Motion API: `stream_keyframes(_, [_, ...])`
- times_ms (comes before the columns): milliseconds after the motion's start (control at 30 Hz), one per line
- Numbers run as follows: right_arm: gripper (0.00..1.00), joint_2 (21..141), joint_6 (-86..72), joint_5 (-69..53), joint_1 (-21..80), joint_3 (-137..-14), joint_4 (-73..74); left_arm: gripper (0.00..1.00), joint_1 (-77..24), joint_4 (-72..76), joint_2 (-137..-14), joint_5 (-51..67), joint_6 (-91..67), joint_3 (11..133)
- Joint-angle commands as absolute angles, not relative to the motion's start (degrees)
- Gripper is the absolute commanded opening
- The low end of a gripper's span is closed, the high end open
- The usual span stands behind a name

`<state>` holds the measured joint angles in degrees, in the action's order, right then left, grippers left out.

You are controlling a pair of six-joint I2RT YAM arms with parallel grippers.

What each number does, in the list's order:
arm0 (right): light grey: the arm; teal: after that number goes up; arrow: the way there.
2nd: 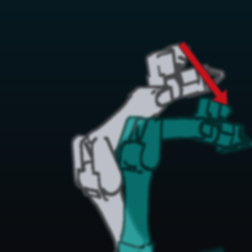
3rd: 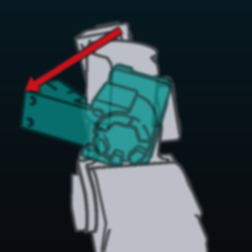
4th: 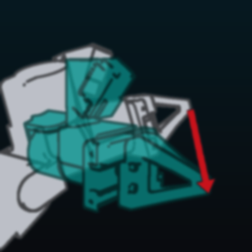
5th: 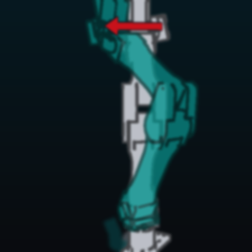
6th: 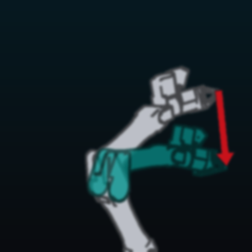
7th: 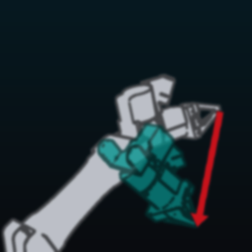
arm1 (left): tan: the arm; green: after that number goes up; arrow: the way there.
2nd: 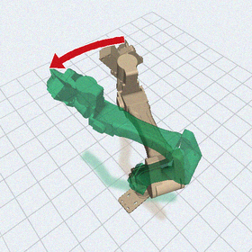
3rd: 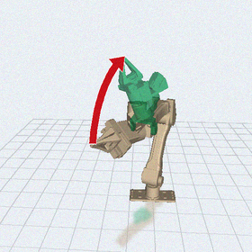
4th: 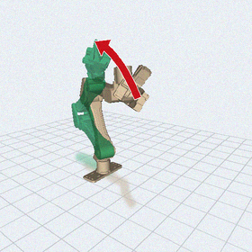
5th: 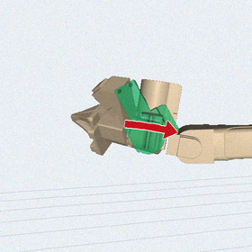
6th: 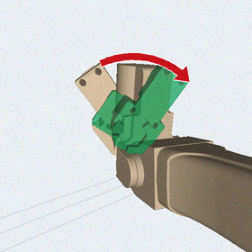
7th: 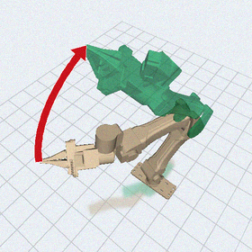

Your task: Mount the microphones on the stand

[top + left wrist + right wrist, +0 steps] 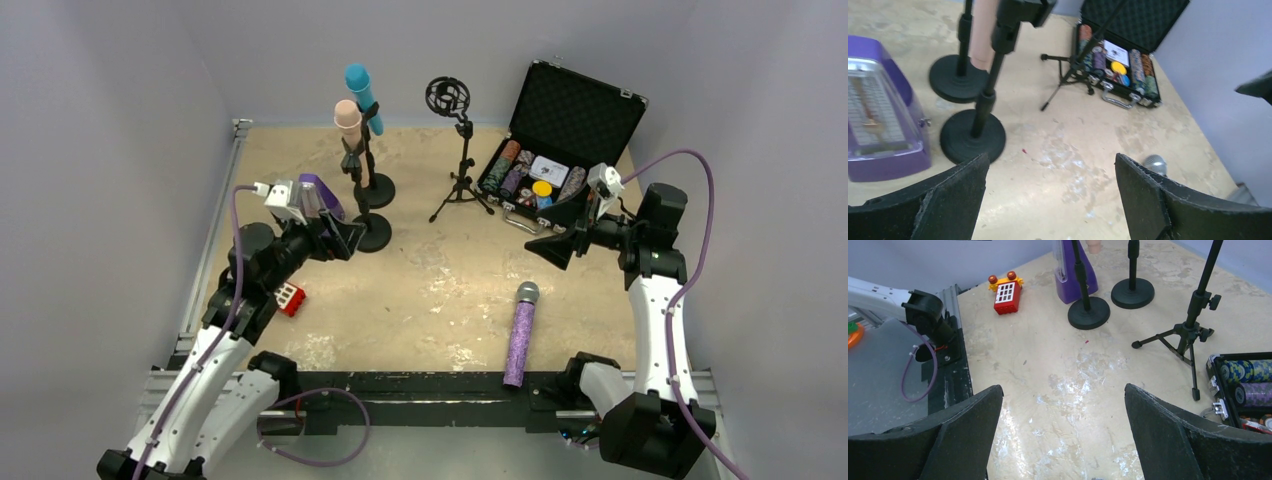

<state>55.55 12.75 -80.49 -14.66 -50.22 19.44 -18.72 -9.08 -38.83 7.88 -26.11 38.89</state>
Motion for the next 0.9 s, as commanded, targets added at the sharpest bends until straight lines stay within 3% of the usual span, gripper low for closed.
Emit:
stream_keyframes(0, [0.96,55.0,14.0,-80.5,-14.9,-50.4,19.6,0.99,-20.1,-14.1,-39.0,17.7,-32.2,43.0])
stream_keyframes(267, [0.96,55.4,14.1,-80.2,-14.9,-50.6,19.8,0.99,-40.5,-20.8,-57.6,4.2,-23.0,59.5])
stream_keyframes(433, [0.96,55.0,14.4,-79.7,-15.0,-50.4,19.9,0.95,-41.1,-13.0,-74.4,-4.2,-21.1,70.6])
stream_keyframes(600, [0.96,55.6,15.1,-80.3,-15.2,-50.8,20.6,0.91,-41.1,5.1,-89.1,-5.6,-16.5,78.4])
stream_keyframes(733, [0.96,55.7,15.8,-80.8,-15.3,-51.3,21.2,0.90,-40.3,8.5,-102.3,-8.6,-14.3,89.5])
stream_keyframes(867, [0.96,55.9,16.1,-81.1,-15.3,-51.6,21.6,0.86,-40.1,12.4,-108.2,-10.5,-13.6,93.9])
